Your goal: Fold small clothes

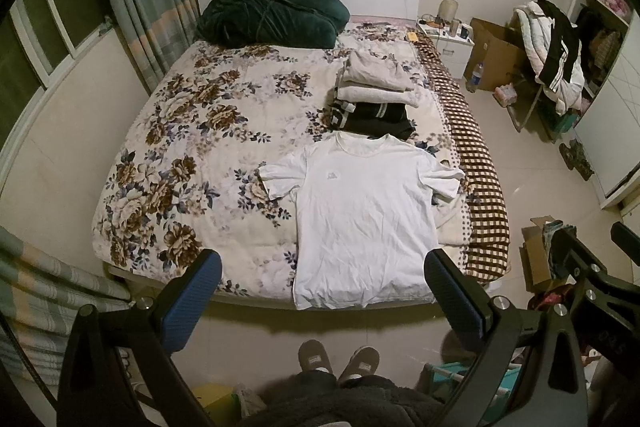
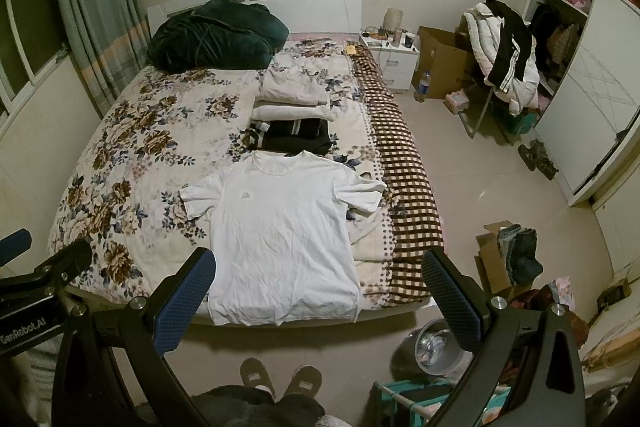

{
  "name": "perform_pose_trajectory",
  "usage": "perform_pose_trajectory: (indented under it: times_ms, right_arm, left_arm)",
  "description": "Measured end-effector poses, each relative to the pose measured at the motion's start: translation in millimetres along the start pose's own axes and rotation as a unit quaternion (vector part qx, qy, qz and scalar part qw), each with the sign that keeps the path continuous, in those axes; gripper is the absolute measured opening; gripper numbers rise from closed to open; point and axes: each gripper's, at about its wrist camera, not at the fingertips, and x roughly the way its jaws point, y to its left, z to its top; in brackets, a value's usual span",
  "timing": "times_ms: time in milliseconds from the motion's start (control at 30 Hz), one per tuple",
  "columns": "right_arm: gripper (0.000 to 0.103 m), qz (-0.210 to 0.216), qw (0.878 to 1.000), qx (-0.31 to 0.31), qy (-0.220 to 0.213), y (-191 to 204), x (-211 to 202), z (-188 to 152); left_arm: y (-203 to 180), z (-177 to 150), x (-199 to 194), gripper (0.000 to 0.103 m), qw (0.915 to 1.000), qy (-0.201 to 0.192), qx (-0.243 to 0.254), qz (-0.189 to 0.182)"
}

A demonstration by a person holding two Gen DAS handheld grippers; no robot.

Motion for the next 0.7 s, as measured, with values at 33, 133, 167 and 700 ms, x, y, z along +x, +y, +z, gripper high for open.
perform_pose_trajectory:
  times_ms: [33, 133, 167, 700]
  right_arm:
    - [0.103, 0.0, 1.0, 0.002, 0.002, 1.0, 0.5, 1.1]
    - [0.103, -0.002, 1.0, 0.011, 0.006, 0.2, 6.5, 12.9]
    - [0.103, -0.003, 1.0, 0.017, 0.008, -0.4, 13.8, 23.2]
    - [0.103, -0.002, 0.971, 0.226, 0.078, -93.3, 292.1, 58.6]
  left_arm:
    - [-1.0, 2.7, 0.6, 0.103, 1.0, 0.001, 0.001, -0.001]
    - [-4.0, 13.1, 8.7, 0.103, 1.0, -0.001, 0.002, -0.001]
    - [-3.2, 17.2, 14.2, 0.103, 1.0, -0.006, 0.001, 0.0]
    - [-22.2, 93.3, 216.6, 0.103, 0.9982, 0.003, 0.02, 0.057]
